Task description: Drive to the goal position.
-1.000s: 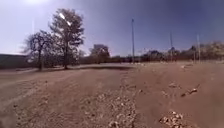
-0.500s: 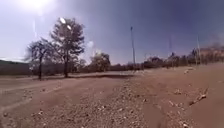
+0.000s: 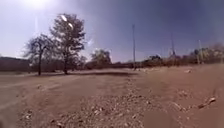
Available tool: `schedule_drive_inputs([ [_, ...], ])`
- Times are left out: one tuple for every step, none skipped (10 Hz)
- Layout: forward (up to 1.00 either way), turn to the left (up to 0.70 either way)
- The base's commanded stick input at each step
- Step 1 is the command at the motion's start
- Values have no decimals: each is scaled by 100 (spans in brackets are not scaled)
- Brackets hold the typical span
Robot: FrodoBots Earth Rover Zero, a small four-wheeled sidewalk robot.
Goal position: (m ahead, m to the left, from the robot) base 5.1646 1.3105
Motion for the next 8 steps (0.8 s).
schedule_drive_inputs([
  [50,0],
  [50,0],
  [50,0],
  [50,0],
  [50,0],
  [50,0],
  [50,0],
  [50,0],
])
